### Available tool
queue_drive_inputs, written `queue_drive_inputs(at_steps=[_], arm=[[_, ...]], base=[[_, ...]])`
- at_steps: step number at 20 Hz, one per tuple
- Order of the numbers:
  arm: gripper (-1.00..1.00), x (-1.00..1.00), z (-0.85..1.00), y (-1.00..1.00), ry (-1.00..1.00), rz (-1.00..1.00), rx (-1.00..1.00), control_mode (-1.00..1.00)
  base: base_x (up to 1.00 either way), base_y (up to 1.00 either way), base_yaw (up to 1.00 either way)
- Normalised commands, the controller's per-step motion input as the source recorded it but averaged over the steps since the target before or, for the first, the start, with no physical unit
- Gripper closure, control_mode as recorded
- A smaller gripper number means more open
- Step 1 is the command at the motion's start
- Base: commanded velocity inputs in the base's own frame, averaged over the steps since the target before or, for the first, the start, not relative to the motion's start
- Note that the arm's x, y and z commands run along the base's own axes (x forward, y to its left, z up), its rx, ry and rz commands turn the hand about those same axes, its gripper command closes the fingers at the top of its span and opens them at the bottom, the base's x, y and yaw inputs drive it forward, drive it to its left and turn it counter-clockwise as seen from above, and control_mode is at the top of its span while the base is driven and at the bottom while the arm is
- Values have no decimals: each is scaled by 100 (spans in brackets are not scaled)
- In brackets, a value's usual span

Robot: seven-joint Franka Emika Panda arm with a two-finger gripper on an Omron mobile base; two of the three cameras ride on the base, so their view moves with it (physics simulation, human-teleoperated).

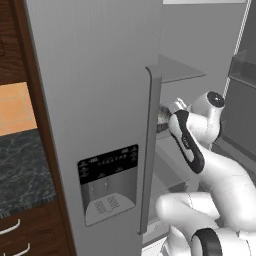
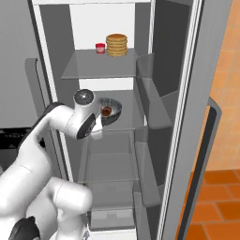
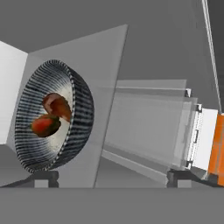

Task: Pick the chicken drumstick and bell pepper from their plates and place them in the bowl. Then put the bowl in the fridge.

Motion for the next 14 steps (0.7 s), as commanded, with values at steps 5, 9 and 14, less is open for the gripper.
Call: queue_drive_inputs(at_steps=[5,9,14], arm=[[-100,-100,43,0,0,0,0,-100],[-100,-100,29,18,-6,7,0,-100],[-100,-93,62,25,-11,9,-1,-100]], base=[[0,0,0],[0,0,0],[0,0,0]])
